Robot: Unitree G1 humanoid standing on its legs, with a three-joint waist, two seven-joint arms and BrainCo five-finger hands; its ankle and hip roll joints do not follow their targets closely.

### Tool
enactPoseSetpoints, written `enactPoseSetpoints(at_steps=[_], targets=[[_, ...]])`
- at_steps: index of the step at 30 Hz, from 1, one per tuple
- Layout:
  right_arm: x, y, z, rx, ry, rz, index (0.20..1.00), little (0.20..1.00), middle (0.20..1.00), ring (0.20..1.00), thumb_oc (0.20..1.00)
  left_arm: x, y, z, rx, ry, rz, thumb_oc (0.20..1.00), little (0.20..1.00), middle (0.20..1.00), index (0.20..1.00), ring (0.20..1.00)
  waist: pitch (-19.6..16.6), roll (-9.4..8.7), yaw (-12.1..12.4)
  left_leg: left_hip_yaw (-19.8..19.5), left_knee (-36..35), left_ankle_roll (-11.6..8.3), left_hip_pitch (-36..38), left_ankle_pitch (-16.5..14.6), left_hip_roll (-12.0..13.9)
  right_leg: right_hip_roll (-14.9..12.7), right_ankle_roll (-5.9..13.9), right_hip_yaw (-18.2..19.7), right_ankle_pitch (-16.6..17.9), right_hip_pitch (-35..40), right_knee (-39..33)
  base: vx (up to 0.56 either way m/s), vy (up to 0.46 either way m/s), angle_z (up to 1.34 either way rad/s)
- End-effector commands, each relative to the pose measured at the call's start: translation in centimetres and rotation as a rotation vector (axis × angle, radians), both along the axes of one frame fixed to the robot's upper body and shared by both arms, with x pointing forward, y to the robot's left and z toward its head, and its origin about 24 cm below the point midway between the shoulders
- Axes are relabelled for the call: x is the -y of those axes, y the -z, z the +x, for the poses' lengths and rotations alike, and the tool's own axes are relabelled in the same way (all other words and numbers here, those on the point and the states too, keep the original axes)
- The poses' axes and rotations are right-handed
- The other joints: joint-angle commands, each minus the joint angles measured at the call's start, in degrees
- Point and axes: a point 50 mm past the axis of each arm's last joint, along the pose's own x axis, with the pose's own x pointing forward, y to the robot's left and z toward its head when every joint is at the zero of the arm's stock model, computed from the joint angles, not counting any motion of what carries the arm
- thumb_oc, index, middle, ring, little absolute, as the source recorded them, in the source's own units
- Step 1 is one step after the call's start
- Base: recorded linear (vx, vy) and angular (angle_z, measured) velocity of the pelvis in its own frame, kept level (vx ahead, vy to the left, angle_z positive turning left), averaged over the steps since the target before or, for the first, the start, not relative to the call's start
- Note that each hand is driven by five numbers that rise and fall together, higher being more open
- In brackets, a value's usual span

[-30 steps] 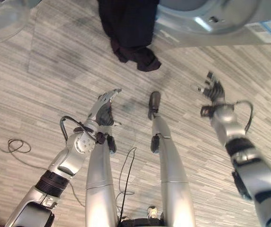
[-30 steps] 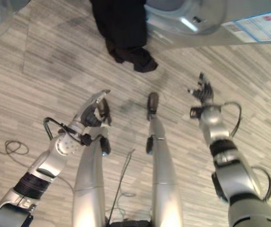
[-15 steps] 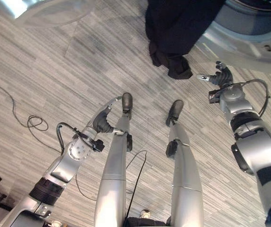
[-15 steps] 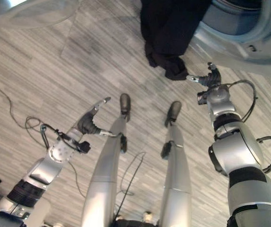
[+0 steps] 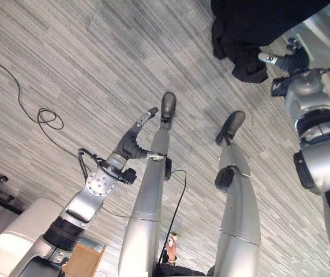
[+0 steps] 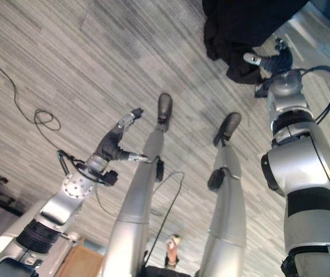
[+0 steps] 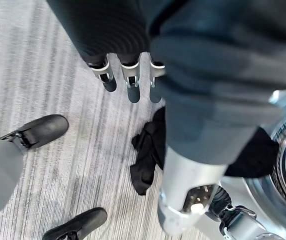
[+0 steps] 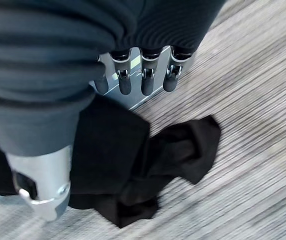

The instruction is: Grab the laundry basket,head to the washer,open it,put in the laundry and shut it.

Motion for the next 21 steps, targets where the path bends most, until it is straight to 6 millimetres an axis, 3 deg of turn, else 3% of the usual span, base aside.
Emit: enactPoseSetpoints(at_steps=[1, 8, 13, 17, 21], targets=[[2.8, -1.9, -1.2, 0.073, 0.093, -0.004, 1.0, 1.0, 1.0, 1.0, 1.0, 2.0, -1.1, -1.7, 0.043, 0.119, -0.152, 1.0, 1.0, 1.0, 1.0, 1.0, -0.6, 6.64, -0.1, -2.8, 6.0, -2.49, 2.0, -10.9, 3.4, -0.3, 5.52, 4.5, -4.3, -1.3, 0.7, 0.03, -0.009, 0.17], [3.5, -7.4, -2.6, 0.267, 0.12, 0.092, 1.0, 1.0, 1.0, 1.0, 1.0, 1.5, -2.1, -2.0, 0.042, 0.149, -0.301, 1.0, 1.0, 1.0, 1.0, 1.0, -0.6, 7.38, 1.2, -4.3, 3.8, -3.21, 0.4, -9.4, 2.8, -0.4, 5.54, 4.2, -6.4, -4.0, 3.1, 0.03, -0.028, 0.11], [4.1, -9.2, -3.4, 0.322, 0.154, 0.122, 1.0, 1.0, 1.0, 1.0, 1.0, 1.0, -2.6, -2.2, 0.036, 0.161, -0.372, 1.0, 1.0, 1.0, 1.0, 1.0, -0.6, 7.17, 0.8, -4.5, 3.0, -3.48, -0.1, -9.1, 2.6, -0.4, 5.42, 4.2, -7.0, -4.7, 3.9, 0.02, -0.019, 0.07], [5.6, -8.7, -4.1, 0.315, 0.213, 0.194, 1.0, 1.0, 1.0, 1.0, 1.0, 0.8, -2.9, -2.3, 0.041, 0.167, -0.389, 1.0, 1.0, 1.0, 1.0, 1.0, -0.6, 6.83, 0.1, -4.3, 2.7, -3.52, -0.2, -9.0, 2.6, -0.6, 5.29, 4.1, -7.2, -4.6, 4.1, 0.02, -0.005, 0.08], [5.8, -8.0, -3.9, 0.297, 0.21, 0.251, 1.0, 1.0, 1.0, 1.0, 1.0, 0.5, -2.9, -2.4, 0.022, 0.182, -0.4, 1.0, 1.0, 1.0, 1.0, 1.0, -0.6, 6.44, -0.3, -4.1, 3.0, -3.52, -0.3, -9.4, 2.6, -0.4, 5.17, 4.0, -7.3, -4.4, 3.8, 0.01, -0.001, 0.03]])
